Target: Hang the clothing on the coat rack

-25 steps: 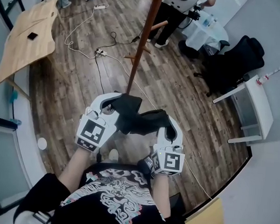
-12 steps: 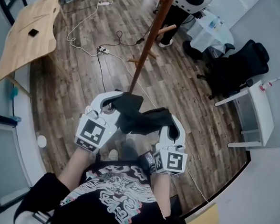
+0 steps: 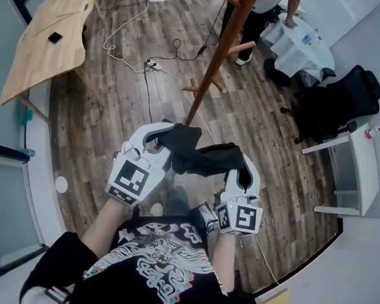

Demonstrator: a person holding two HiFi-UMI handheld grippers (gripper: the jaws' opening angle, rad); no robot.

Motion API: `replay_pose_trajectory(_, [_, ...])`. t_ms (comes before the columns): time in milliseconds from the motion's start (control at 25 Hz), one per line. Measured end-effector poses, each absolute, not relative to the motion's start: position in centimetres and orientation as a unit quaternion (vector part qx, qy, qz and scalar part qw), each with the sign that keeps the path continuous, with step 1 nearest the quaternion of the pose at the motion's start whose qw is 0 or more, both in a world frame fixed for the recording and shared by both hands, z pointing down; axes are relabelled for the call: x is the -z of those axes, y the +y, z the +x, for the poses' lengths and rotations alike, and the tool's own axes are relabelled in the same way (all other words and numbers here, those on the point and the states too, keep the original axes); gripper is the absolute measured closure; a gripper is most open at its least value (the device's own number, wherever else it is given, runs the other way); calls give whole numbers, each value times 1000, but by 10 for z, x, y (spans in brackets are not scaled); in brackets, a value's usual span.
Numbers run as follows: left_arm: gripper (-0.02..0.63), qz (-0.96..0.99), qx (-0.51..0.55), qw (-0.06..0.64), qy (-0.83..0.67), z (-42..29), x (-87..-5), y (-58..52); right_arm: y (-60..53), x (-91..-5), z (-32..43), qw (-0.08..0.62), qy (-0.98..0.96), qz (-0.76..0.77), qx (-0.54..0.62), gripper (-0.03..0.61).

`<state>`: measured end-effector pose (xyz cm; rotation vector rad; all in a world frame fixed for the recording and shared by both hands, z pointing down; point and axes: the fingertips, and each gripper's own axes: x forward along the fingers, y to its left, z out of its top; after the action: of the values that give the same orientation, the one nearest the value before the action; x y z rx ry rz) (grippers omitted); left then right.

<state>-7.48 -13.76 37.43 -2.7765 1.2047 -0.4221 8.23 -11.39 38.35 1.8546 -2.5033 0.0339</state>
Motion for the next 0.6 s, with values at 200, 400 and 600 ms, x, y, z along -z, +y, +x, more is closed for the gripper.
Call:
replay_pose_trajectory(200, [607, -902, 141, 32, 406, -72, -377, -160, -141, -384, 87, 9, -813, 582, -17, 565])
replay_pose_trajectory(400, [607, -899, 144, 27, 413, -66, -379, -184, -169, -383, 94, 8, -818, 575, -18, 565])
replay_pose_trajectory(600, [606, -894, 147, 14, 424, -61, -384, -207, -194, -386, 100, 9, -823, 567, -27, 565])
